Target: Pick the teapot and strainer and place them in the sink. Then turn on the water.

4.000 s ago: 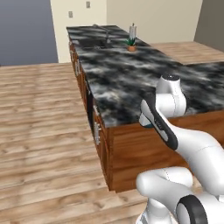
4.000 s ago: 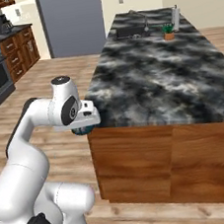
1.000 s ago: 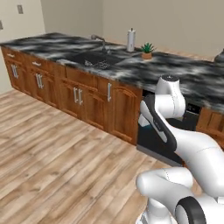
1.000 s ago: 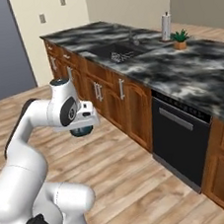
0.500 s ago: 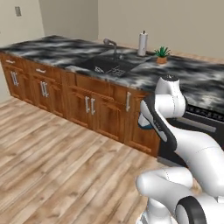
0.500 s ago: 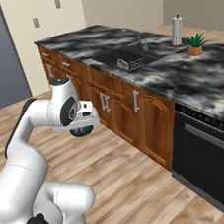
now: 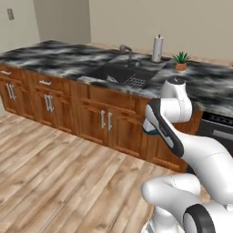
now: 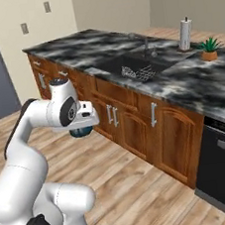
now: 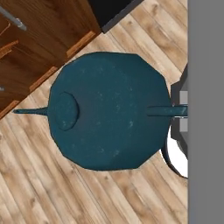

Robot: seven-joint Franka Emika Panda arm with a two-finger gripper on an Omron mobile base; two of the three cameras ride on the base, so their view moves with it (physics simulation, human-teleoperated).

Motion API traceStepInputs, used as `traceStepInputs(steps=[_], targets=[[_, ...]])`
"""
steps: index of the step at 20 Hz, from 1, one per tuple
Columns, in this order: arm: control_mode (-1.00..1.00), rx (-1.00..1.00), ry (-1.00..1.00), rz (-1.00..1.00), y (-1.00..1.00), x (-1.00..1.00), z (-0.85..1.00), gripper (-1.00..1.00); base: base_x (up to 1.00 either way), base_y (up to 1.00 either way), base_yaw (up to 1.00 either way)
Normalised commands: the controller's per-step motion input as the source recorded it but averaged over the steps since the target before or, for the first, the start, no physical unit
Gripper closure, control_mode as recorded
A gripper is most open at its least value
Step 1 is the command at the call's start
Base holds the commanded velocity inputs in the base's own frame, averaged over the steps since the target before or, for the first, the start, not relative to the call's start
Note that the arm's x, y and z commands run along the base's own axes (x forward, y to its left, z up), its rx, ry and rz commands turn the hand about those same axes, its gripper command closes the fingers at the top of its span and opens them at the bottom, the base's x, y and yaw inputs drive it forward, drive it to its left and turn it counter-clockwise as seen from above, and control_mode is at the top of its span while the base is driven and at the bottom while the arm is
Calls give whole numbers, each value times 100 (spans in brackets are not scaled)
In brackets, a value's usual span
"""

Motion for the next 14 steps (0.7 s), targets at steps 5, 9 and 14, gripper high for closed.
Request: traceStepInputs(steps=[5,9,14], targets=[[100,0,0,0,0,0,0,100,61,93,-30],[100,0,0,0,0,0,0,100,54,78,-32],[100,0,0,0,0,0,0,100,52,81,-34]])
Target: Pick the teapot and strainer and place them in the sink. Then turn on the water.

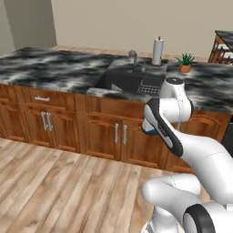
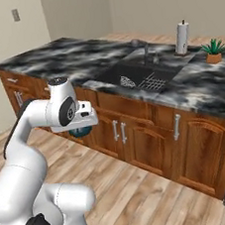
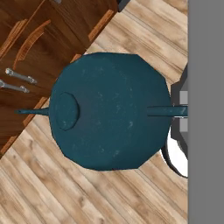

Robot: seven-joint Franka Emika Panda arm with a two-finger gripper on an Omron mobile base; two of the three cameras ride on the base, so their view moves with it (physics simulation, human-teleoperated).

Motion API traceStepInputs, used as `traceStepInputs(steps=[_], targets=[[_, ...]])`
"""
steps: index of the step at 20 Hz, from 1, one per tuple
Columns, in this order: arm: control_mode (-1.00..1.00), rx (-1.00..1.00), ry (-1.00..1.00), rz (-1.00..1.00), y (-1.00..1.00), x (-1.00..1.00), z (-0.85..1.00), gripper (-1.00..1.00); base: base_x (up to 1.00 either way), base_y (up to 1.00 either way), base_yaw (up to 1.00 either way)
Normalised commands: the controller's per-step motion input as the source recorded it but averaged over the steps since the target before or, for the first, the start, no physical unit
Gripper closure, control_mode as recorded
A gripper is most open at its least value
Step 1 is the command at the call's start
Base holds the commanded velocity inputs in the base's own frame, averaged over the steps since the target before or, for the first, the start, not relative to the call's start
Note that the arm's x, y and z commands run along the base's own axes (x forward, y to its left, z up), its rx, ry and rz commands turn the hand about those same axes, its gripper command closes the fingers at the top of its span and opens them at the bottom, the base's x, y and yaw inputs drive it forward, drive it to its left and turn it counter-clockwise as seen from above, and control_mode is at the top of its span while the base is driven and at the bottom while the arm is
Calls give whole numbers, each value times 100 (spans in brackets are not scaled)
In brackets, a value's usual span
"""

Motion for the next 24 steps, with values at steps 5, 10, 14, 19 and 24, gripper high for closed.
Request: traceStepInputs(steps=[5,10,14,19,24], targets=[[100,0,0,0,0,0,0,100,54,70,-31],[100,0,0,0,0,0,0,100,57,44,-22],[100,0,0,0,0,0,0,100,70,26,-18],[100,0,0,0,0,0,0,100,65,6,-19],[100,0,0,0,0,0,0,100,57,30,-26]])
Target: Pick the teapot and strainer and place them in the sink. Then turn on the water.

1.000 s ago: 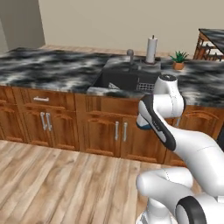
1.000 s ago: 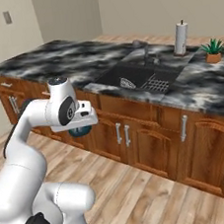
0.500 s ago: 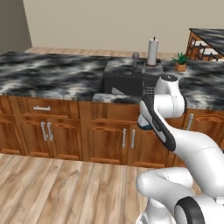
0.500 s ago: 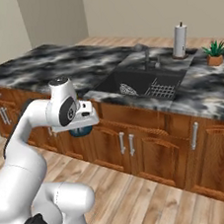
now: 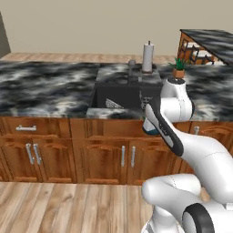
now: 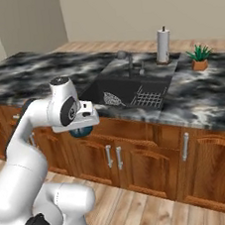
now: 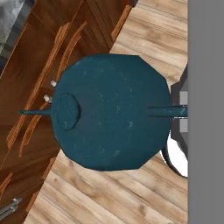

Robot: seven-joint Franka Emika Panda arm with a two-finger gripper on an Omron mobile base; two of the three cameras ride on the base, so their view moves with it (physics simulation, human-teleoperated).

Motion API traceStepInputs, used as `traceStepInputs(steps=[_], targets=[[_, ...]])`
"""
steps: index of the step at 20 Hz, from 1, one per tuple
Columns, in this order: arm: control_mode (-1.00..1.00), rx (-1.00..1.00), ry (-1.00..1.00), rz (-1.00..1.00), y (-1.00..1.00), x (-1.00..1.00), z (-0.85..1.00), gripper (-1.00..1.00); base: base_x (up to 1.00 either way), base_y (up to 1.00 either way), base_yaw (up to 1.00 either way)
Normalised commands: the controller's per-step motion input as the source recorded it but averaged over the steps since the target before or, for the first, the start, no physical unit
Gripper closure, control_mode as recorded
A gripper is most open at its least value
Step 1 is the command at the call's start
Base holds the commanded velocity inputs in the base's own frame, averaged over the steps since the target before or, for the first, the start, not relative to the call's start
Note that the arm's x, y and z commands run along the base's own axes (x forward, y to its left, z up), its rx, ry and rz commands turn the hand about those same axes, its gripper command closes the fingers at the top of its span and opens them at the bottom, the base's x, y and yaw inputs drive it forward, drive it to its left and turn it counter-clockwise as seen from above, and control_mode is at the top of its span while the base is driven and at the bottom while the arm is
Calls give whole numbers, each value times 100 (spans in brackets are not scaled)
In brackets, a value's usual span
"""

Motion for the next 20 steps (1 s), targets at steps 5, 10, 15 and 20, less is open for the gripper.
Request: traceStepInputs(steps=[5,10,15,20], targets=[[100,0,0,0,0,0,0,100,46,75,-30],[100,0,0,0,0,0,0,100,61,88,-22],[100,0,0,0,0,0,0,100,91,47,-12],[100,0,0,0,0,0,0,100,91,3,0]])
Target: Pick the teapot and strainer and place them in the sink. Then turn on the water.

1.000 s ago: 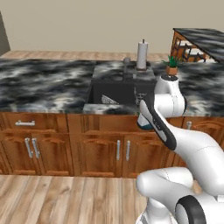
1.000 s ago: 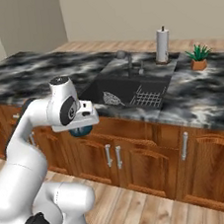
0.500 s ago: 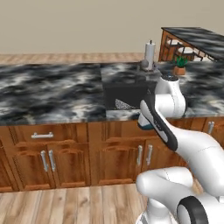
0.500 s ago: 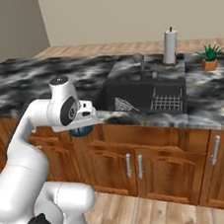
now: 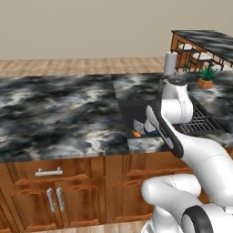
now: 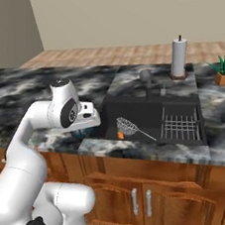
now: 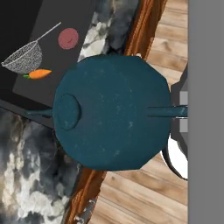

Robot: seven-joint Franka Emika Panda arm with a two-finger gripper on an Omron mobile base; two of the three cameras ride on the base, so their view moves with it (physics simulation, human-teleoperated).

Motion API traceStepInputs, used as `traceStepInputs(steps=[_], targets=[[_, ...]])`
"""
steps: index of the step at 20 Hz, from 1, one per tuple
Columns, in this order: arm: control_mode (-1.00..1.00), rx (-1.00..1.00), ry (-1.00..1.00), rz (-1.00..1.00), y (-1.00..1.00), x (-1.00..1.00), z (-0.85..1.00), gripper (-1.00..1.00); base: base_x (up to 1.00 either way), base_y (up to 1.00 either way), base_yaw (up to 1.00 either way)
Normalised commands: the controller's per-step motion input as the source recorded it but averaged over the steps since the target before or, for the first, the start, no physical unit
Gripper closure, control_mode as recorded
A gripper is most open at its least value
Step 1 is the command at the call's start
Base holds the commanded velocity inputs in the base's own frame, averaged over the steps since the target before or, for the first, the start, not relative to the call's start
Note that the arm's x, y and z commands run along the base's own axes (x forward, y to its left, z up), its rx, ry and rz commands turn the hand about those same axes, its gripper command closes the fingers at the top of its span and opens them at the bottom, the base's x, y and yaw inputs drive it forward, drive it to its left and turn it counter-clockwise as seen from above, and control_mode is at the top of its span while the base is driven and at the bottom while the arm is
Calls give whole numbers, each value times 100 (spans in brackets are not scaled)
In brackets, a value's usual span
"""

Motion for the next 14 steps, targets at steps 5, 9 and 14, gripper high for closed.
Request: traceStepInputs(steps=[5,9,14], targets=[[100,0,0,0,0,0,0,100,64,1,0],[100,0,0,0,0,0,0,100,22,1,0],[-100,0,0,-1,0,3,0,100,9,1,-3]])
